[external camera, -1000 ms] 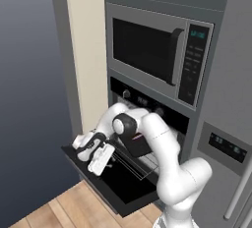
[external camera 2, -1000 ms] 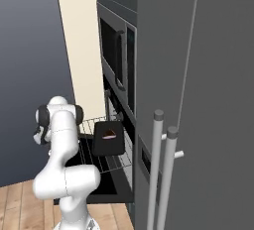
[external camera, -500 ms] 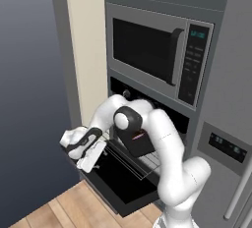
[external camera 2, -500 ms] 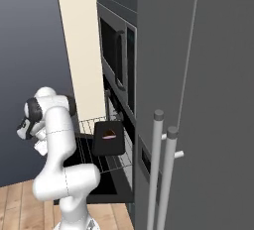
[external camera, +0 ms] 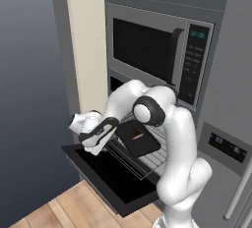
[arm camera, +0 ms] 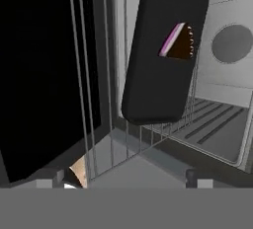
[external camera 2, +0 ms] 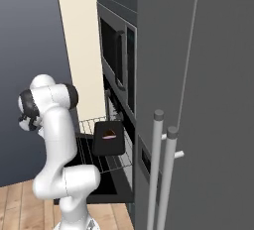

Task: Take the baked cake out of the oven and place it on the plate for cooling. Then close the oven door.

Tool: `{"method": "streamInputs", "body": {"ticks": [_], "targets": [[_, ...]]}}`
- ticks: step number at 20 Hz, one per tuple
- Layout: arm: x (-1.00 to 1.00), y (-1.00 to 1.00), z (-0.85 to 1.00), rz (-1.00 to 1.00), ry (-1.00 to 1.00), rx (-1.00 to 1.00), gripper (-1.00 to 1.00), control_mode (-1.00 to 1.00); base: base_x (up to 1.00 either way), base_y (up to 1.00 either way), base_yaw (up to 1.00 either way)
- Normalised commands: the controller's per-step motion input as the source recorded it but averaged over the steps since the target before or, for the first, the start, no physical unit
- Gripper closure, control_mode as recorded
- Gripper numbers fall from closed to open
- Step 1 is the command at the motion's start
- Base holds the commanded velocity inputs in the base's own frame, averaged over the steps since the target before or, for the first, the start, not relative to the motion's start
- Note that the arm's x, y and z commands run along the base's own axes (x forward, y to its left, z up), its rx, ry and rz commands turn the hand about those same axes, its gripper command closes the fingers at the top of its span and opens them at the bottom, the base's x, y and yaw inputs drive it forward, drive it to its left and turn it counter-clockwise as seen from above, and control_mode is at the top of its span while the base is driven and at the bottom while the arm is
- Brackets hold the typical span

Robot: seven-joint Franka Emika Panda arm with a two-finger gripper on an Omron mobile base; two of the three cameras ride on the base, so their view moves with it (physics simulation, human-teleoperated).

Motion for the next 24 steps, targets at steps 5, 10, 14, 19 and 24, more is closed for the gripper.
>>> {"method": "streamInputs", "body": {"ticks": [5,10,14,19,24], "targets": [[0.64,-0.34,0.49,0.00,0.00,0.00,-1.00,-1.00,0.00,0.00,0.00],[0.52,-0.38,0.05,0.06,0.03,-0.05,-1.00,-1.00,0.00,0.00,0.00],[0.37,-0.40,0.00,0.11,0.10,-0.08,-1.00,-1.00,0.00,0.00,0.00],[0.32,-0.25,-0.02,0.16,0.20,-0.12,-1.00,-1.00,0.00,0.00,0.00],[0.06,-0.15,-0.27,0.20,0.24,-0.05,-1.00,-1.00,0.00,0.00,0.00]]}}
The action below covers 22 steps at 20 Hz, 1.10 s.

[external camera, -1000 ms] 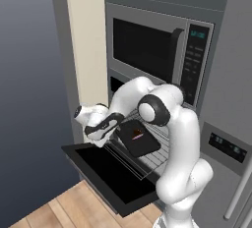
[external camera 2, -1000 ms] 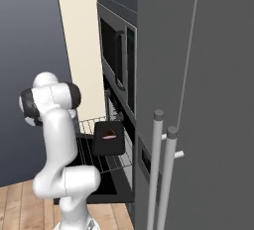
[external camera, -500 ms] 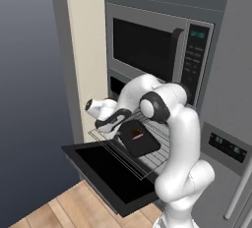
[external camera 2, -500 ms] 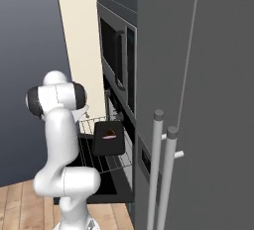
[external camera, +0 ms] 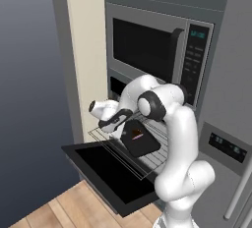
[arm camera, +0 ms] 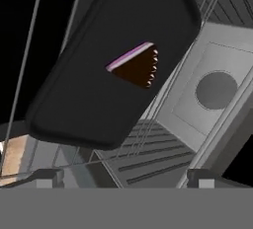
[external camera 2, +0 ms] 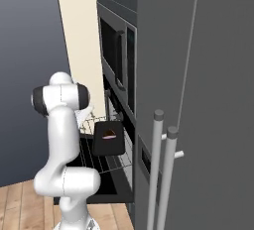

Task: Take the baked cake out of the oven and place it on the plate for cooling. Then close the oven door.

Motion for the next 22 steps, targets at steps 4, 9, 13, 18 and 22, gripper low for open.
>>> {"method": "streamInputs", "body": {"ticks": [4,9,13,18,22], "targets": [[0.09,-0.19,-0.34,0.26,0.27,-0.02,-1.00,-1.00,0.00,0.00,0.00],[0.24,-0.17,-0.38,0.28,0.18,-0.04,-1.00,-1.00,0.00,0.00,0.00],[0.31,-0.06,-0.42,0.26,0.16,-0.05,-1.00,-1.00,0.00,0.00,0.00],[0.38,0.00,-0.39,0.15,0.14,-0.01,-1.00,-1.00,0.00,0.00,0.00],[0.46,-0.03,-0.31,0.10,0.09,0.00,-1.00,-1.00,0.00,0.00,0.00]]}}
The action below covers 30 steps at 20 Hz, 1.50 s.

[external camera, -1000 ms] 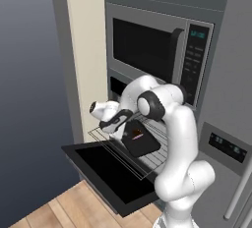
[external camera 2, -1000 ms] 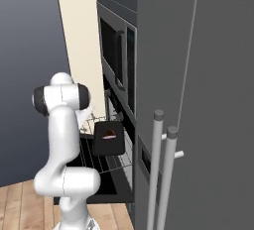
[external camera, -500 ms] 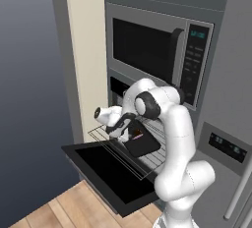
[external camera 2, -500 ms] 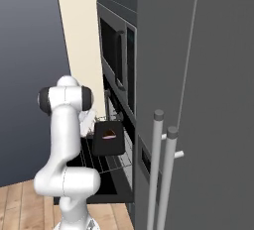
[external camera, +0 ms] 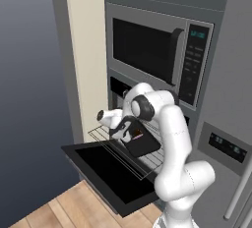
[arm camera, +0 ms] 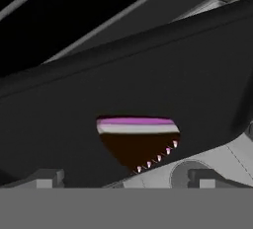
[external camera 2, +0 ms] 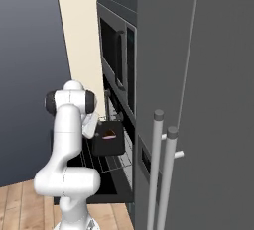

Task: Take the baked cake out of the oven and place it on the plate for cooling. Then close the oven door.

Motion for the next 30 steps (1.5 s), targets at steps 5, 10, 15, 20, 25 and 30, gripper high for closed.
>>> {"method": "streamInputs", "body": {"ticks": [5,10,15,20,25,30], "targets": [[0.41,-0.02,-0.33,0.09,0.09,0.00,-1.00,-1.00,0.00,0.00,0.00],[0.08,-0.18,-0.22,0.06,0.05,0.00,-1.00,-1.00,0.00,0.00,0.00],[0.00,-0.29,-0.11,0.03,0.03,0.00,-1.00,-1.00,0.00,0.00,0.00],[0.00,-0.19,-0.13,0.03,0.03,0.00,-1.00,-1.00,0.00,0.00,0.00],[-0.12,-0.05,0.00,0.04,0.01,0.00,-1.00,-1.00,0.00,0.00,0.00],[-0.23,0.00,0.25,0.04,0.00,0.00,-1.00,-1.00,0.00,0.00,0.00]]}}
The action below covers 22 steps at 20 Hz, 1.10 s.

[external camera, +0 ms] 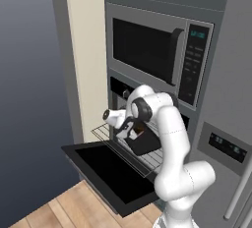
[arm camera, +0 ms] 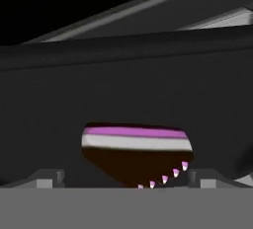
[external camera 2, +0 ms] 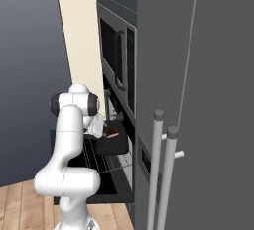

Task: Take the baked cake out of the oven and place it on the plate for cooling. Then close the oven door.

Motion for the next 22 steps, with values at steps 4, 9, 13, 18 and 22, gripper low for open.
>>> {"method": "streamInputs", "body": {"ticks": [4,9,13,18,22], "targets": [[-0.18,0.00,0.28,0.02,0.00,0.00,-1.00,-1.00,0.00,0.00,0.00],[-0.01,-0.09,0.02,0.07,0.00,0.00,-1.00,-1.00,0.00,0.00,0.00],[0.00,-0.24,0.00,0.15,0.00,0.00,-1.00,-1.00,0.00,0.00,0.00],[-0.01,-0.23,0.00,0.17,0.00,0.00,-1.00,-1.00,0.00,0.00,0.00],[-0.02,-0.09,-0.02,0.16,0.00,0.00,-1.00,-1.00,0.00,0.00,0.00]]}}
